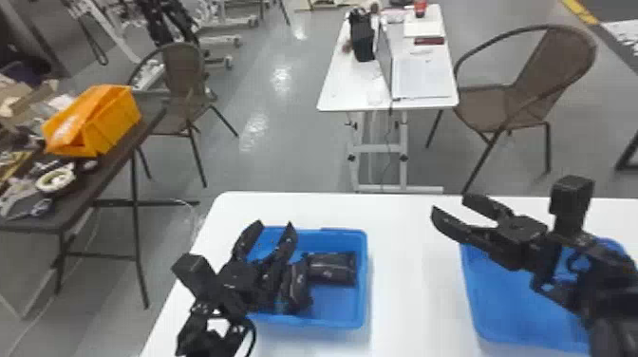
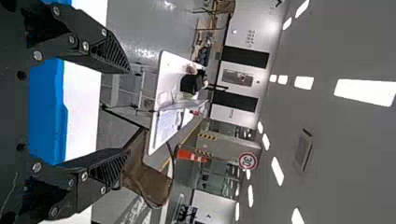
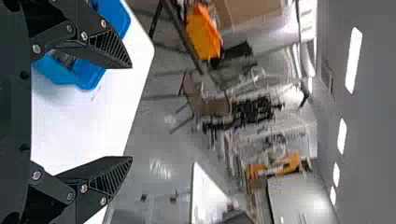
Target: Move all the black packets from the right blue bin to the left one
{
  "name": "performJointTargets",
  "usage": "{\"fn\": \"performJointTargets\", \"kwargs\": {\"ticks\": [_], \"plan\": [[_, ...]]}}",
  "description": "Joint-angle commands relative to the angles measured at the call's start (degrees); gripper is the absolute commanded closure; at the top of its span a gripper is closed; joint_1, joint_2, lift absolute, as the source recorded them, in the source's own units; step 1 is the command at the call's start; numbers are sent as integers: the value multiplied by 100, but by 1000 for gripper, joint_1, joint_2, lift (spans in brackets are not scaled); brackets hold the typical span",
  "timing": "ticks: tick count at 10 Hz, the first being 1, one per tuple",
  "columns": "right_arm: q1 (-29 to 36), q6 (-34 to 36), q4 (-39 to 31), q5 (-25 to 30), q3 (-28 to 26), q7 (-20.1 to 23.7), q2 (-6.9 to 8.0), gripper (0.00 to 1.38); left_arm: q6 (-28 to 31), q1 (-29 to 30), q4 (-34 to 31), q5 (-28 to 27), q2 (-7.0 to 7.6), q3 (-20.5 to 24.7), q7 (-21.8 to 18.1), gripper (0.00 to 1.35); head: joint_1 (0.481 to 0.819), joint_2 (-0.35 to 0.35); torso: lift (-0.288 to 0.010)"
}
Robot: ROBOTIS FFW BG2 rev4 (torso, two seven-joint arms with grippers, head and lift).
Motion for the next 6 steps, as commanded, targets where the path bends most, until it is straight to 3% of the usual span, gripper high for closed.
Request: {"fn": "performJointTargets", "kwargs": {"ticks": [1,2,4,5,6], "plan": [[624,-2,-419,321,-470,-596,120,363,-105,15,-166,257,-15,-87,0,206,695,162,0],[1011,-54,-525,312,-821,-992,216,366,-105,59,-350,204,-15,-69,0,211,695,136,0],[1617,51,-832,611,-1182,-2196,225,366,-122,121,-535,213,-15,37,8,213,695,41,0],[1758,157,-832,497,-1234,-2776,234,367,-122,147,-579,204,-15,72,8,213,695,-10,0],[1749,341,-771,549,-1270,-2996,234,371,-105,156,-596,204,-15,80,8,213,695,-31,0]]}}
